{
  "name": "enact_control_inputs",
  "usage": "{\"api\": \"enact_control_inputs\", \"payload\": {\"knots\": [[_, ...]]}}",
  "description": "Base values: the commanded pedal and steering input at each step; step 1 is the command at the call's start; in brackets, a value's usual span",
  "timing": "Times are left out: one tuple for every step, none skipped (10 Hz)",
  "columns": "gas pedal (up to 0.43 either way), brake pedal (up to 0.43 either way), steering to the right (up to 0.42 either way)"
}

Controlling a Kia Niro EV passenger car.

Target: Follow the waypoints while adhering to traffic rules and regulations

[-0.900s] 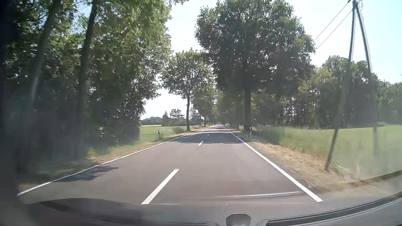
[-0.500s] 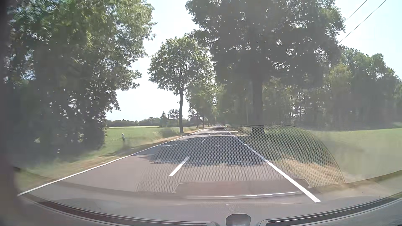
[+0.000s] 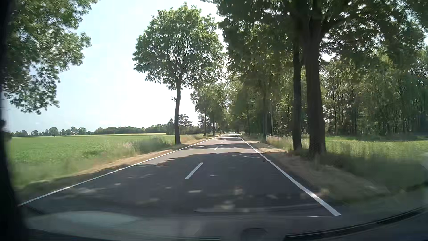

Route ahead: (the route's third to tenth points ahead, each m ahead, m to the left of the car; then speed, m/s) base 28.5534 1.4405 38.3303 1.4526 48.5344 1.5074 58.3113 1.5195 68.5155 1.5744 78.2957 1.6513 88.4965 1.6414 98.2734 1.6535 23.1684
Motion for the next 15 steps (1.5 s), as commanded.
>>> {"api": "enact_control_inputs", "payload": {"knots": [[0.319, 0.006, 0.002], [0.319, 0.006, 0.002], [0.311, 0.006, 0.002], [0.311, 0.006, 0.002], [0.311, 0.006, 0.002], [0.311, 0.006, 0.002], [0.311, 0.006, 0.002], [0.311, 0.006, 0.002], [0.311, 0.006, 0.002], [0.311, 0.006, 0.002], [0.311, 0.006, 0.002], [0.311, 0.006, 0.002], [0.299, 0.006, 0.002], [0.299, 0.006, 0.002], [0.299, 0.006, 0.002]]}}
